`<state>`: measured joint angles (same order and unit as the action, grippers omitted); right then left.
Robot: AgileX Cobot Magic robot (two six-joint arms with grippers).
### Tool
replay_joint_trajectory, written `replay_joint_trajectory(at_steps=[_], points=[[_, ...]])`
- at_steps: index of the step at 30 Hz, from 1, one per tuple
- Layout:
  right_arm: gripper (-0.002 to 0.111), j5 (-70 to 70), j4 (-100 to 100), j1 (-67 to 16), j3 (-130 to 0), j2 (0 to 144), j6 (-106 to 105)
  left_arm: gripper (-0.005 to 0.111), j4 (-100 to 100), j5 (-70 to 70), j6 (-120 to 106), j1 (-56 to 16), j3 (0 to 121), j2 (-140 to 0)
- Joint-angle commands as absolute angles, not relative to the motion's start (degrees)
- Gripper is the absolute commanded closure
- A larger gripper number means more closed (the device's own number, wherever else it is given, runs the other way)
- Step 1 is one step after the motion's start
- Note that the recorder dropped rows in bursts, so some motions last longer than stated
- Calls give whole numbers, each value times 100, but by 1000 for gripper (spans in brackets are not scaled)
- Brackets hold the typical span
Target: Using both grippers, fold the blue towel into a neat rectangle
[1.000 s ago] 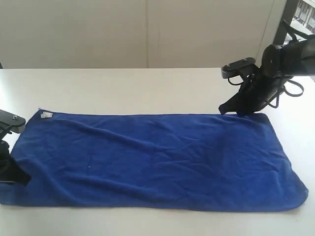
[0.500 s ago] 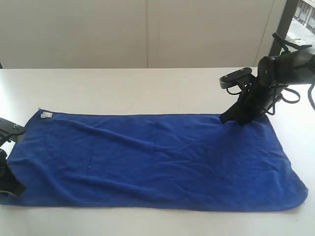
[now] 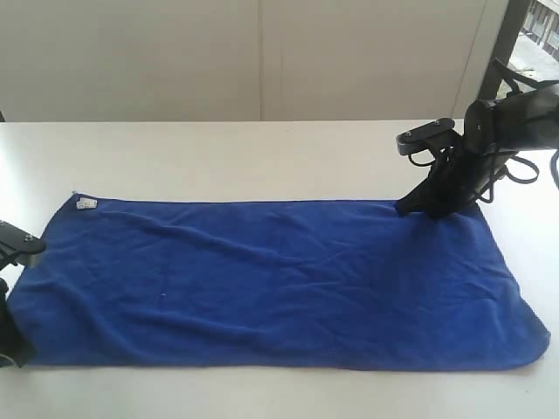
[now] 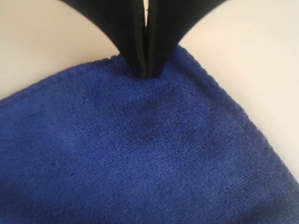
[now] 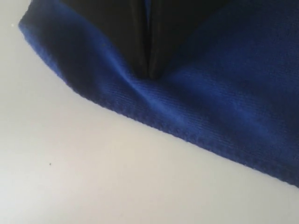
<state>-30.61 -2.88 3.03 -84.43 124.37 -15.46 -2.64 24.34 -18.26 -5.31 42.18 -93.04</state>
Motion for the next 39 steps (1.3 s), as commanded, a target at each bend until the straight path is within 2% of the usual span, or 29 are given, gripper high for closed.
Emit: replay_joint_trajectory(at_steps=[1, 24, 34, 39], points=[[108, -3066, -325, 371, -8461, 12482, -1516, 107, -375, 2685, -1791, -534, 4173, -9362], [108, -3055, -274, 371, -8461, 12460, -1516, 107, -1102, 2998, -1158, -534, 4198, -9325], [108, -3076, 47, 358, -8508, 12046, -1785, 107, -940, 2934, -1158, -534, 4489, -8605], [108, -3182, 47, 238, -8529, 11784, -1799, 107, -865, 2470, -1155, -534, 4599, -8393]])
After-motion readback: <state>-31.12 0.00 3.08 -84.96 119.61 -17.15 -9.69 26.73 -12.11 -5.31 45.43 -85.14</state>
